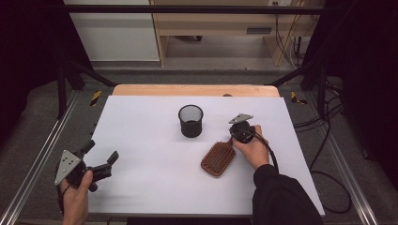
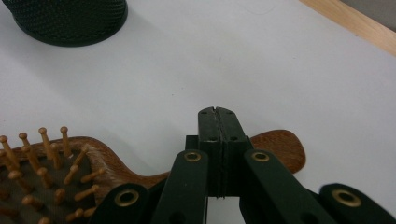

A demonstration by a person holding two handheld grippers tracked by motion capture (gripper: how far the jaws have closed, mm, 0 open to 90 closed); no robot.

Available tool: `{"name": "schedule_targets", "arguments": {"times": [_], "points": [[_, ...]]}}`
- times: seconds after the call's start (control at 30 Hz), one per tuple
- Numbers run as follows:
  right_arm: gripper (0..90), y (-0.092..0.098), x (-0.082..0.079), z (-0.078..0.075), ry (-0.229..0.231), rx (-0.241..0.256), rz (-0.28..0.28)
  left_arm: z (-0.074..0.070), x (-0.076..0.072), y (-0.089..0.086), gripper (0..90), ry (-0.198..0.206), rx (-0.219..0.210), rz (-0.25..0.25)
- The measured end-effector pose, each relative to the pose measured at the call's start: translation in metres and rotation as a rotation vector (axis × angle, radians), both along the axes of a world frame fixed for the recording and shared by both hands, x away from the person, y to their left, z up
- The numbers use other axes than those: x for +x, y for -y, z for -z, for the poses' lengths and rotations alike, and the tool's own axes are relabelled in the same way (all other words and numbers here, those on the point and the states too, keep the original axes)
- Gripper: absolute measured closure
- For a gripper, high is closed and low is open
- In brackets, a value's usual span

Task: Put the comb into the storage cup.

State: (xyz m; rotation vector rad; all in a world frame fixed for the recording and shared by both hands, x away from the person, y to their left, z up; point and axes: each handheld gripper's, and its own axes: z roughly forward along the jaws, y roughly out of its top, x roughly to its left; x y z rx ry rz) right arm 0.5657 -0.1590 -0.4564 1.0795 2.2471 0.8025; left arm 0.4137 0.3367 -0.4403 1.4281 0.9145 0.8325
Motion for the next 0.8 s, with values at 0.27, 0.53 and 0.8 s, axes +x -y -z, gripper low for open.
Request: {"name": "schedule_targets", "arguments": {"times": [0.27, 0.53, 0.8], "points": [[90.0, -0.006, 0.006, 0.006, -0.029, -0.042, -0.013, 0.0, 0.0, -0.001, 1.4, -0.001, 0.0, -0.003], [90.0, 0.004, 0.003, 0.009, -0.084, -0.106, -0.024, 0.0, 0.0, 0.0, 1.4, -0.003, 0.002, 0.0], [90.0, 0.016, -0.01, 0.004, -0.108, -0.116, -0.03, 0.0, 0.0, -0.001, 1.4, -0.003, 0.001, -0.004]]}}
